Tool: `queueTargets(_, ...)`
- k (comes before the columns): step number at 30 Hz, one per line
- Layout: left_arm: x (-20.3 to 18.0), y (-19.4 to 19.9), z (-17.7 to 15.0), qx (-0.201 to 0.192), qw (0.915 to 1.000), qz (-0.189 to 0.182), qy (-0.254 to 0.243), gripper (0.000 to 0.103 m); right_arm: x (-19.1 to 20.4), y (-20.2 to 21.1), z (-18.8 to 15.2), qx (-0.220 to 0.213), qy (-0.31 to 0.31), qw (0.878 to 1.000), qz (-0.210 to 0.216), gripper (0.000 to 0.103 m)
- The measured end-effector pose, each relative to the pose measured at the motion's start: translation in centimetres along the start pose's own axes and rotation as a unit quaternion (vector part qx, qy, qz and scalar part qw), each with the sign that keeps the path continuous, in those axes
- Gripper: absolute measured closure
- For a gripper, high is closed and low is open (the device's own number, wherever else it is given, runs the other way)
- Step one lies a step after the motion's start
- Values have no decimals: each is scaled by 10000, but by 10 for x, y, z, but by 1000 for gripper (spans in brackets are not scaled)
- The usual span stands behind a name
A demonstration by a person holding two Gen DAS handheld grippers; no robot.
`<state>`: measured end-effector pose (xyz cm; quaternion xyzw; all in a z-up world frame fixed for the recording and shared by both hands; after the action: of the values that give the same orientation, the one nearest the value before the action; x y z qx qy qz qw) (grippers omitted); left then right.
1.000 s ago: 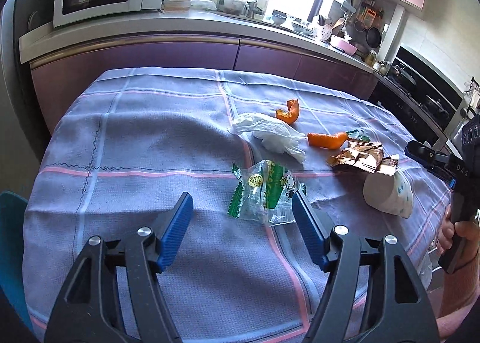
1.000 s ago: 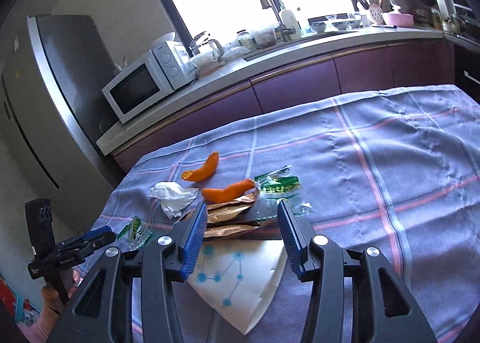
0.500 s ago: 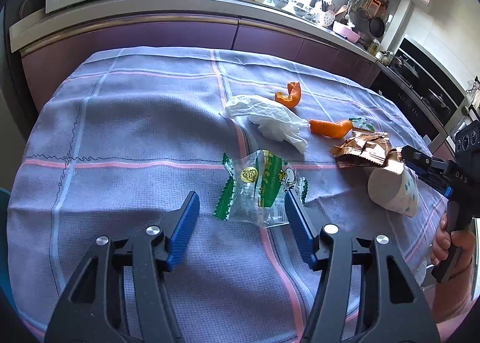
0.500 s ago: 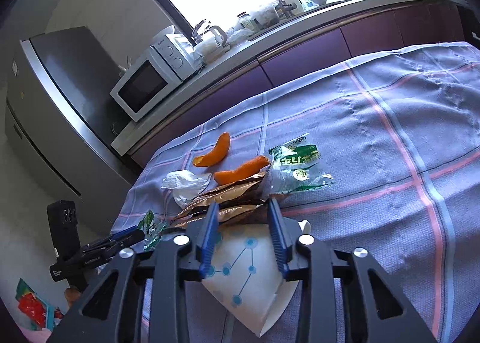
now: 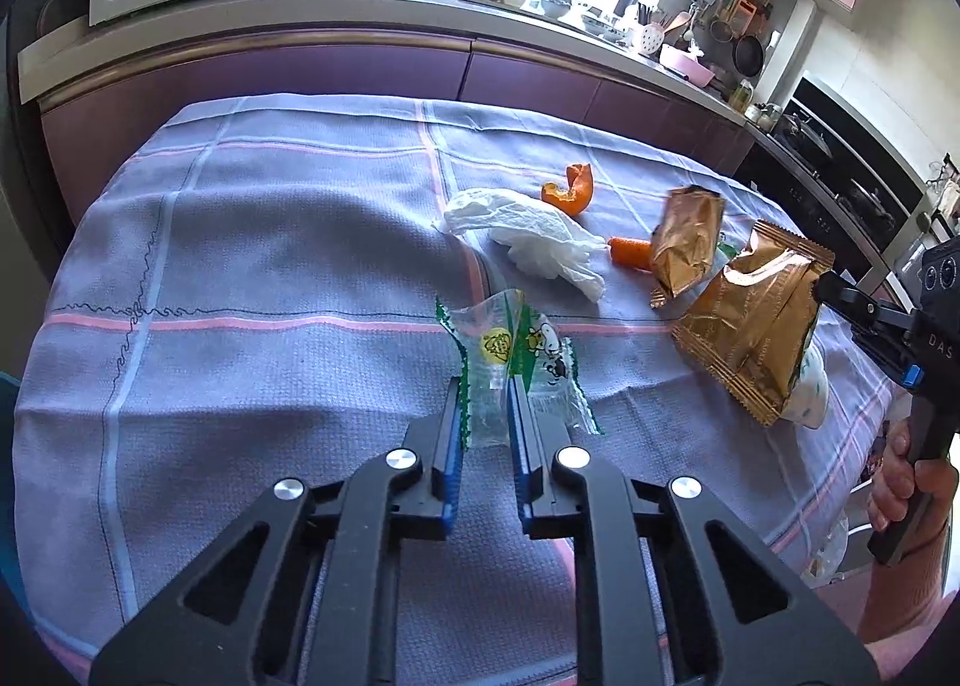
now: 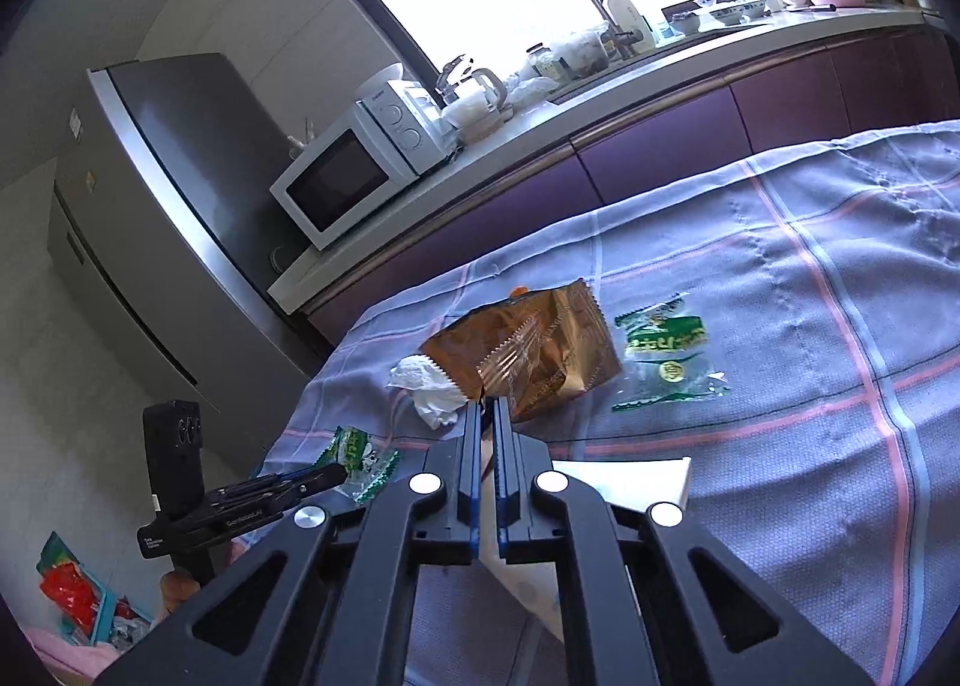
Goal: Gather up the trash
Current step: 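Grasp a clear green wrapper with the left tool while the right tool grasps a gold wrapper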
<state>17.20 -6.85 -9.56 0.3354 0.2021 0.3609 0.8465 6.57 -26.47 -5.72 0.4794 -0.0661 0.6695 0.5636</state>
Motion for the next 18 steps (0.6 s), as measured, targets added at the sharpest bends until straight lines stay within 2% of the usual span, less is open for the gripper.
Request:
queueTargets(10, 12, 37, -4, -348, 9993, 60, 151, 90, 33, -4, -7, 173, 197, 9985, 481, 101)
queueTargets(18, 35, 69, -25, -510, 9975, 265, 417, 90, 65, -22, -19, 471, 379, 9944, 870, 101)
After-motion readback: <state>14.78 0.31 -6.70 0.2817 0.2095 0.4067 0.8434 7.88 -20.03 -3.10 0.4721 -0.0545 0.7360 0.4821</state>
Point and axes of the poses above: each gripper's, at about its wrist camera, not at the fingertips, and y roughly against the way its jaws point, x to its left, z to its top, the point moved 4 cm from there along -y, roughly the way its jaws point, and after that the axes turned 15 degrees about -y, right-handed, at the moved point
